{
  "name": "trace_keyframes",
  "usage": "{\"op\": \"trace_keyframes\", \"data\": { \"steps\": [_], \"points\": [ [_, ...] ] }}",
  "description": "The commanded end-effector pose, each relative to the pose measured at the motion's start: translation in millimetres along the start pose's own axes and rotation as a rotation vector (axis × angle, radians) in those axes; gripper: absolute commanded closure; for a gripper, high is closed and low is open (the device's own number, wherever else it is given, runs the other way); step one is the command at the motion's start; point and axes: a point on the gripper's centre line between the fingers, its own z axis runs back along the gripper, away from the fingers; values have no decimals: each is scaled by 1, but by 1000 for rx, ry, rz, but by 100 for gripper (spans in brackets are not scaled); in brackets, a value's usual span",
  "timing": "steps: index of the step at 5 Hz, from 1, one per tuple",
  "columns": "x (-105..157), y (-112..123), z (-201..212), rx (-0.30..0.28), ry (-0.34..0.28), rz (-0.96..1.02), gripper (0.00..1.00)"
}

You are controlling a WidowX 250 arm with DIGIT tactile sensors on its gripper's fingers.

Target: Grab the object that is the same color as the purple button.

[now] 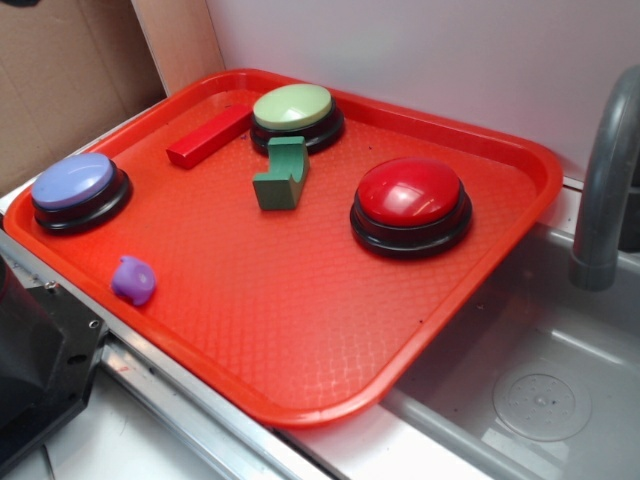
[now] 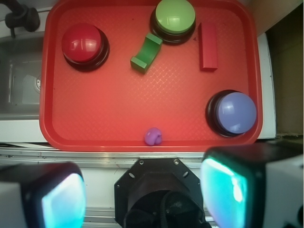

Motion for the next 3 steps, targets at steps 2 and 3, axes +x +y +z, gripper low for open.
{"op": "trace_keyframes", "data": {
  "steps": [2,3],
  "points": [
    [2,9,-26,0,-28,27,0],
    [6,22,-59,5,-26,65,0]
  ]
}}
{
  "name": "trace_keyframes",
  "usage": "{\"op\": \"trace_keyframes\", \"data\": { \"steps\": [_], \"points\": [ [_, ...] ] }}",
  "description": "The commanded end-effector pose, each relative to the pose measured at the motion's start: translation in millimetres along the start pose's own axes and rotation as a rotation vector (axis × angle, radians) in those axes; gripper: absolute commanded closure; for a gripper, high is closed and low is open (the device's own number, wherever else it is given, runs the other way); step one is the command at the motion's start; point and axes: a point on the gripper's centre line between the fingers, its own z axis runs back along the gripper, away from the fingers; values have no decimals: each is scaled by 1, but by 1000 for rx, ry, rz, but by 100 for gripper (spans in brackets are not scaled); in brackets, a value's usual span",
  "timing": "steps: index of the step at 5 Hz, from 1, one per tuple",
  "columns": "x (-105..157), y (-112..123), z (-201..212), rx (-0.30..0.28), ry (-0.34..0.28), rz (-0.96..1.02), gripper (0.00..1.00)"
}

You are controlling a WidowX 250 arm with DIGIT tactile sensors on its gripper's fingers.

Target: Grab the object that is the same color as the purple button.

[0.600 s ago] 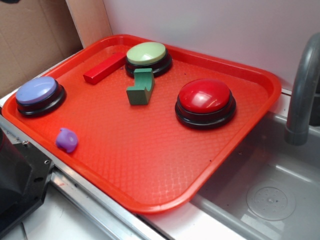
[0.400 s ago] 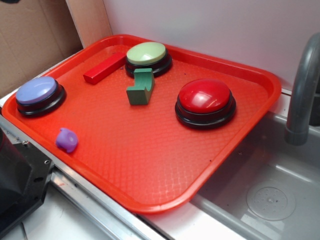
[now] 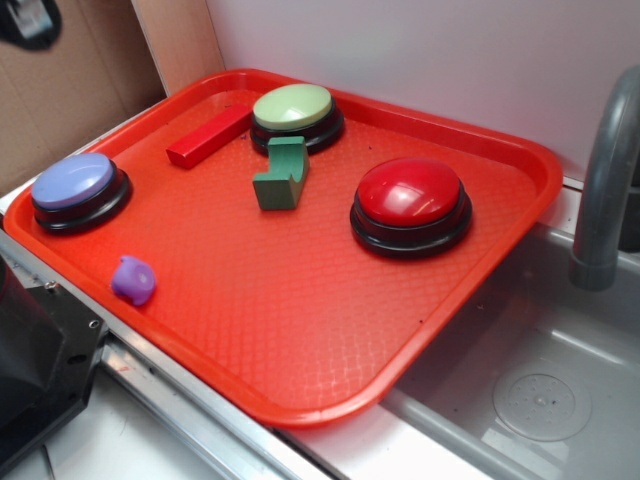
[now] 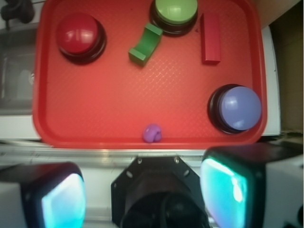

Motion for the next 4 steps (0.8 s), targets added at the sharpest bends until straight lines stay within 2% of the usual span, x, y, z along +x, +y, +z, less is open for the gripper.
{"op": "trace_keyframes", "data": {
  "steps": [1,2,3,4],
  "points": [
    [7,17,-62,38,-5,75,0],
    [-4,22,-93,-3,56,108,0],
    [-11,22,-117,3,107,107,0],
    [-16,19,-141,34,149,93,0]
  ]
}}
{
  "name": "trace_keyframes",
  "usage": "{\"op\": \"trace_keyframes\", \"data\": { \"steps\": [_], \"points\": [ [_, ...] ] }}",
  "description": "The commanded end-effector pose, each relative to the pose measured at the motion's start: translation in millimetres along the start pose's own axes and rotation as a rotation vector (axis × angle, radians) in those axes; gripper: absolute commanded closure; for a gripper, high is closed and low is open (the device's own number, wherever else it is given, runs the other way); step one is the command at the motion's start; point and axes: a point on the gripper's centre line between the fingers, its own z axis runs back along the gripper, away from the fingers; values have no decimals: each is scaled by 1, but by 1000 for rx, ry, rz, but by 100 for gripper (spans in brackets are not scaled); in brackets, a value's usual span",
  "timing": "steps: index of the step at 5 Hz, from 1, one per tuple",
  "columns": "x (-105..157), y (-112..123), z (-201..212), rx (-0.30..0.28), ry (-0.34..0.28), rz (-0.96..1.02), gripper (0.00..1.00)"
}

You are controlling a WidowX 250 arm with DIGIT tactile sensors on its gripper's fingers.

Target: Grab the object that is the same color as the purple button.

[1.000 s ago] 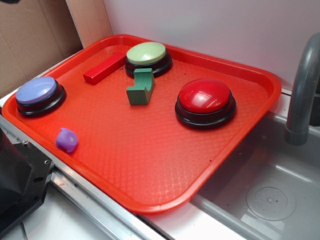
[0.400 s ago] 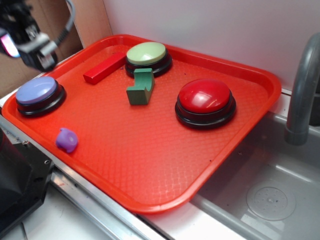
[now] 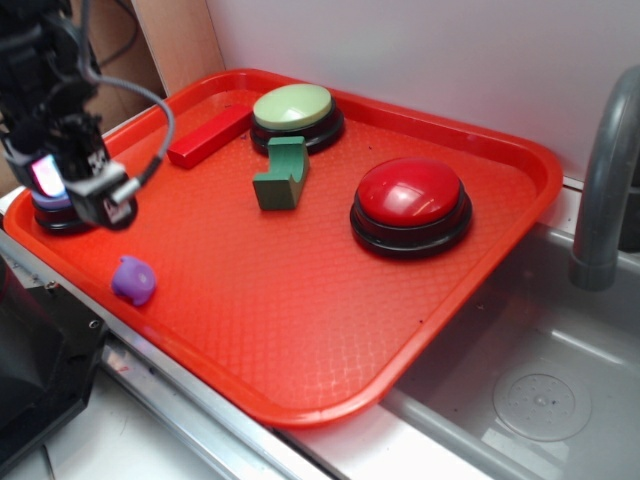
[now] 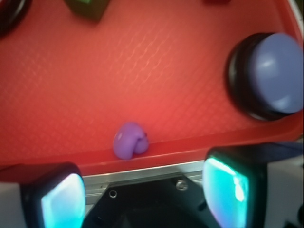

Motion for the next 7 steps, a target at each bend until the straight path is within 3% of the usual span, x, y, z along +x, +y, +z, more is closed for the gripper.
{"op": "trace_keyframes", "data": {
  "steps": [1,3,4,5,7],
  "points": [
    [1,-3,-41,36,27,-6,0],
    [6,-9,-66,48,66,-17,0],
    [8,-9,-72,59,72,1,26],
    [8,-10,-75,65,64,20,100],
    [14,-15,-50,55,20,44,100]
  ]
}}
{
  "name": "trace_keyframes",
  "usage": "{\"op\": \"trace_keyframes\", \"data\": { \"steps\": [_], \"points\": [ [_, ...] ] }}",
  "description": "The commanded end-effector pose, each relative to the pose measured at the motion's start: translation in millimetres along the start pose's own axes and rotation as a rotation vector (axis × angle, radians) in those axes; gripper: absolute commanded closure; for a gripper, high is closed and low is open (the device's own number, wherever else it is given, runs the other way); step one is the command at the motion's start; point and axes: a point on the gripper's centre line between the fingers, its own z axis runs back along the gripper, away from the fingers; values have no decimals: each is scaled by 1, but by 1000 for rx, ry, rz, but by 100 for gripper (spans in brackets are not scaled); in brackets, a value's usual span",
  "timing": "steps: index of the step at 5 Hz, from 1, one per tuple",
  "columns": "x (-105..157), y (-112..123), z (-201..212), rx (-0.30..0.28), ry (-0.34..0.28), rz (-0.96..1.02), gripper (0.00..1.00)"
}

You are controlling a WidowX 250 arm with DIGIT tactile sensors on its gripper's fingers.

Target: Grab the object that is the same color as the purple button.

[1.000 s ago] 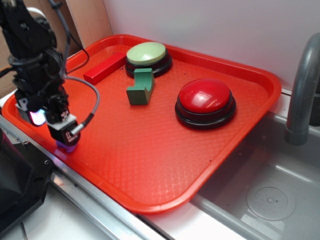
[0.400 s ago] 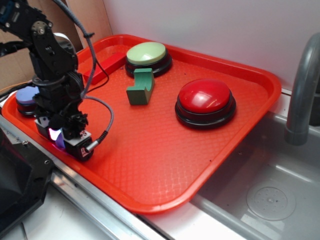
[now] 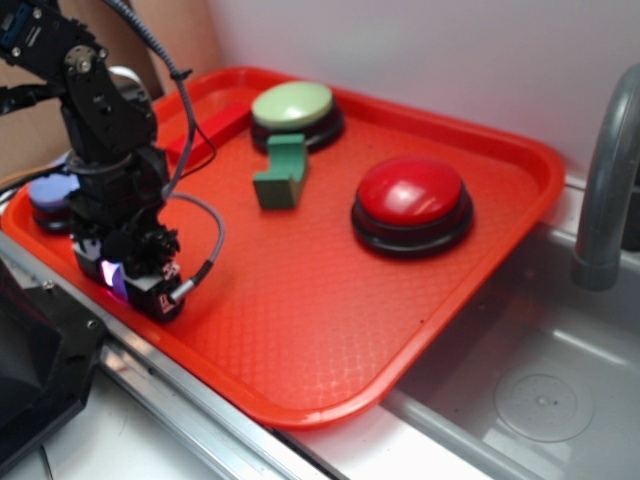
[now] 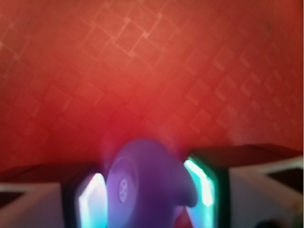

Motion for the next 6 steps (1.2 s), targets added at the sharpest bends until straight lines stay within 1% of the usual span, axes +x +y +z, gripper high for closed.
{"op": "trace_keyframes", "data": {
  "steps": [1,3,4,5,6],
  "points": [
    [12,-9,64,-37,-119,19,100],
    [27,-31,132,-78,-240,-48,100],
    [34,-33,160,-107,-244,-104,100],
    [37,-27,172,-42,-233,-144,100],
    [35,-23,177,19,-259,-179,100]
  ]
}}
